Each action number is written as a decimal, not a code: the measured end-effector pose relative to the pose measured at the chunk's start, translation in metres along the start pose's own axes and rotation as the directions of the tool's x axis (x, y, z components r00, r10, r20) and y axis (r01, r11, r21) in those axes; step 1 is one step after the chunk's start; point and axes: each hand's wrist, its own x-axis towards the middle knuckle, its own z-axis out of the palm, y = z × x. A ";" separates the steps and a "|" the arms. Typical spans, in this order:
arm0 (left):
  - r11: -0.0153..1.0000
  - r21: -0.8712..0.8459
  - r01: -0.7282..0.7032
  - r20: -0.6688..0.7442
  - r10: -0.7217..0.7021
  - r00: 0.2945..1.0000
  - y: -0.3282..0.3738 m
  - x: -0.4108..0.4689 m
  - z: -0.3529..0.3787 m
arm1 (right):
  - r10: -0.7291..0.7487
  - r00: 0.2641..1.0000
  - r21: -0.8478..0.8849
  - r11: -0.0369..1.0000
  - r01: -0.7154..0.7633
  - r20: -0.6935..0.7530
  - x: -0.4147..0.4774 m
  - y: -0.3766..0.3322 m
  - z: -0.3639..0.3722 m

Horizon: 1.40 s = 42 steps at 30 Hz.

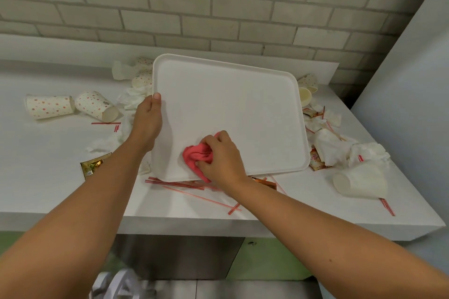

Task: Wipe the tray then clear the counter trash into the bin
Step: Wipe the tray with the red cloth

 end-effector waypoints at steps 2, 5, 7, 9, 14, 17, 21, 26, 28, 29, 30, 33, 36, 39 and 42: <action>1.000 0.006 -0.002 0.004 0.002 1.000 -0.002 0.000 0.000 | 0.000 1.000 0.020 1.000 0.000 -0.007 0.001 -0.007 0.006; 1.000 0.012 -0.021 0.006 0.021 1.000 -0.004 -0.001 -0.001 | 0.001 1.000 0.086 0.996 0.001 -0.021 0.001 -0.015 0.015; 1.000 0.012 -0.026 0.009 0.026 1.000 -0.004 -0.003 -0.002 | -0.039 0.999 0.127 0.991 0.042 -0.022 -0.001 -0.019 0.018; 0.999 0.024 -0.035 0.013 0.035 0.999 -0.003 -0.005 -0.003 | -0.128 0.992 0.110 0.986 0.125 0.019 -0.001 -0.018 0.017; 0.994 0.072 -0.082 0.023 0.080 0.996 -0.005 -0.006 -0.011 | -0.142 0.989 -0.027 0.989 0.143 0.033 0.011 0.013 -0.018; 0.995 0.075 -0.071 0.007 0.071 0.997 -0.006 -0.007 -0.015 | -0.031 0.997 -0.087 0.996 0.025 -0.069 0.016 0.049 -0.046; 0.997 0.031 -0.065 -0.033 0.066 0.997 -0.004 -0.007 -0.016 | 0.178 0.972 -0.128 0.972 -0.198 -0.152 0.014 0.100 -0.073; 0.996 0.045 -0.074 -0.028 0.075 0.997 0.002 -0.004 -0.010 | 0.326 0.925 -0.108 0.930 -0.351 -0.196 0.015 0.119 -0.079; 0.995 0.035 -0.090 -0.012 0.090 0.996 0.005 -0.002 -0.009 | 0.281 0.939 -0.096 0.948 -0.304 -0.198 0.015 0.110 -0.069; 0.995 0.026 -0.092 -0.003 0.092 0.996 0.005 -0.001 -0.009 | 0.245 0.951 -0.090 0.960 -0.266 -0.189 0.014 0.105 -0.065; 0.996 0.023 -0.089 0.002 0.089 0.996 0.006 0.000 -0.009 | 0.208 0.962 -0.088 0.970 -0.226 -0.178 0.013 0.102 -0.061; 0.994 0.048 -0.097 0.012 0.097 0.995 0.004 0.001 -0.012 | 0.186 0.968 -0.065 0.978 -0.199 -0.166 0.013 0.104 -0.061; 0.994 0.053 -0.099 0.007 0.098 0.995 0.002 0.001 -0.015 | 0.257 0.928 -0.018 0.962 -0.272 -0.269 0.015 0.112 -0.075; 0.994 0.048 -0.098 0.005 0.098 0.995 -0.001 0.002 -0.018 | 0.401 0.834 0.081 0.912 -0.402 -0.378 0.023 0.116 -0.093; 0.995 0.031 -0.097 0.001 0.097 0.995 -0.001 0.002 -0.016 | 0.460 0.793 0.280 0.885 -0.372 -0.399 0.036 0.116 -0.104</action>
